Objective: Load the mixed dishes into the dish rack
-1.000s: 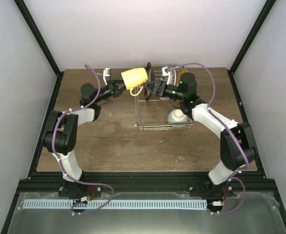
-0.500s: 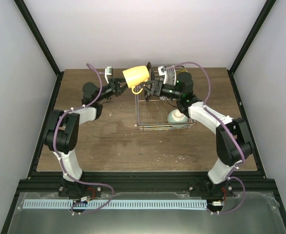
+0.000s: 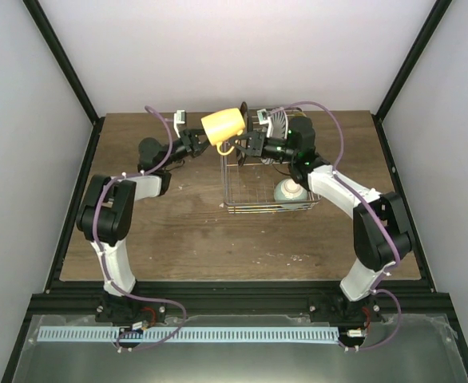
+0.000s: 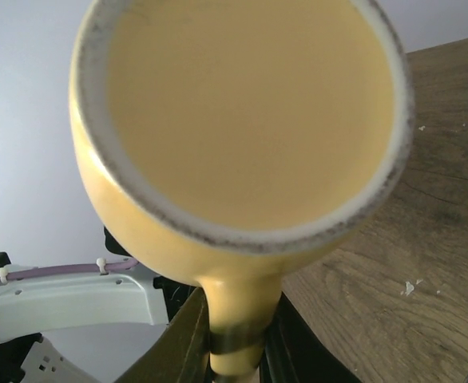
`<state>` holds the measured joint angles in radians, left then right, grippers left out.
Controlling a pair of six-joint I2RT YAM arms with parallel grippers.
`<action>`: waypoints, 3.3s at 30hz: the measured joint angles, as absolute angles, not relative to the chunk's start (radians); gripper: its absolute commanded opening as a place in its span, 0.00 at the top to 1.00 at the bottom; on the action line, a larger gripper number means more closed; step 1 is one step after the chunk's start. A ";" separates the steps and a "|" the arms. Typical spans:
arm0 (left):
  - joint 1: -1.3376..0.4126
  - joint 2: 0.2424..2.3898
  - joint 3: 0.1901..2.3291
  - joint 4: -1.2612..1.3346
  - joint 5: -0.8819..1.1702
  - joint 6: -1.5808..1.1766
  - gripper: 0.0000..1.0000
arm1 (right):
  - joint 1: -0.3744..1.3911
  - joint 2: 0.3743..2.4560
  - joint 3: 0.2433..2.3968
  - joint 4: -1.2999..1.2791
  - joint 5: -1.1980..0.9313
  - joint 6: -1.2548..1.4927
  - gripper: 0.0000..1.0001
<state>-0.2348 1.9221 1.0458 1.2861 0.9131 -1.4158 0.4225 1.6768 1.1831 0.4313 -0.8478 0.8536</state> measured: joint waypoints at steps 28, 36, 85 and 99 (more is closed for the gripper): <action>-0.240 1.943 1.045 1.124 1.013 -1.287 0.55 | 0.421 1.677 1.183 0.314 -0.747 0.734 0.99; -0.189 1.873 1.026 0.967 1.059 -1.174 0.53 | 0.398 1.667 1.183 0.299 -0.670 0.718 0.99; 0.039 1.632 1.013 0.310 1.035 -0.685 0.52 | 0.466 1.539 1.111 -0.435 -0.176 -0.034 0.99; 0.039 1.631 1.032 0.251 1.015 -0.646 0.53 | 0.508 1.632 1.073 -0.342 -0.083 -0.101 0.99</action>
<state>0.0395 1.6314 1.0325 0.2512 1.0145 -0.6456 0.5079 1.6318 1.0733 -0.3416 -0.0834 -0.1009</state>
